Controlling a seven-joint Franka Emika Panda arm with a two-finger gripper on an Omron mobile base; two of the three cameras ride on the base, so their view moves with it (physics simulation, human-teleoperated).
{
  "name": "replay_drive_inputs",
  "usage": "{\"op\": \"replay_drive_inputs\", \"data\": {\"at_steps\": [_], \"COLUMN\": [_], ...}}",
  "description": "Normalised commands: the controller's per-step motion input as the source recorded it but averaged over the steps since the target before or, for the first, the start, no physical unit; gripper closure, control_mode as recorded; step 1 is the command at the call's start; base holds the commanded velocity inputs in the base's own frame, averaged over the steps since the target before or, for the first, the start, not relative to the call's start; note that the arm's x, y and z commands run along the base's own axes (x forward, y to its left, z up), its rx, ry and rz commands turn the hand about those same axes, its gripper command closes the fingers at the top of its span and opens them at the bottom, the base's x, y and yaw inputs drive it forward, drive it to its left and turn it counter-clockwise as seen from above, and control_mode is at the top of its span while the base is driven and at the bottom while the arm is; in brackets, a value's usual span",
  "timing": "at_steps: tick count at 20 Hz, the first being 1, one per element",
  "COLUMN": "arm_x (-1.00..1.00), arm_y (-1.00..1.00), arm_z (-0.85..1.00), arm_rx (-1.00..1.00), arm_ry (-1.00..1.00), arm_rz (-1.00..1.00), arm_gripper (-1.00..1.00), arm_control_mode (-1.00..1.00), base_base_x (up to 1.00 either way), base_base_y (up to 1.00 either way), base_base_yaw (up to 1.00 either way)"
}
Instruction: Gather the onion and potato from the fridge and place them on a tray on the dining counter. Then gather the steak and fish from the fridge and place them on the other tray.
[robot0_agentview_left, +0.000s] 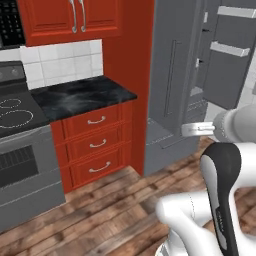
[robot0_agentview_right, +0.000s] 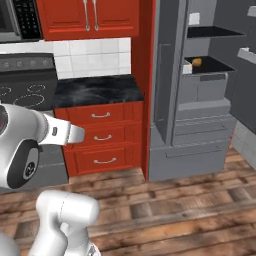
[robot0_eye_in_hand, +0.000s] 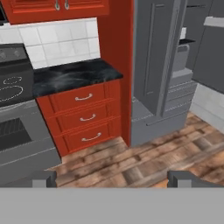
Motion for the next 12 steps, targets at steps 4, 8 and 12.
{"op": "replay_drive_inputs", "data": {"at_steps": [4, 8, 12], "arm_x": [0.0, 0.0, 0.0], "arm_y": [0.0, 0.0, 0.0], "arm_z": [0.0, 0.0, 0.0], "arm_rx": [0.0, 0.0, 0.0], "arm_ry": [0.0, 0.0, 0.0], "arm_rz": [0.0, 0.0, 0.0], "arm_gripper": [-1.0, -1.0, -1.0], "arm_control_mode": [1.0, 1.0, 1.0], "base_base_x": [0.0, 0.01, 0.01], "base_base_y": [-0.56, -0.67, -0.75], "base_base_yaw": [0.17, 0.26, 0.33]}}
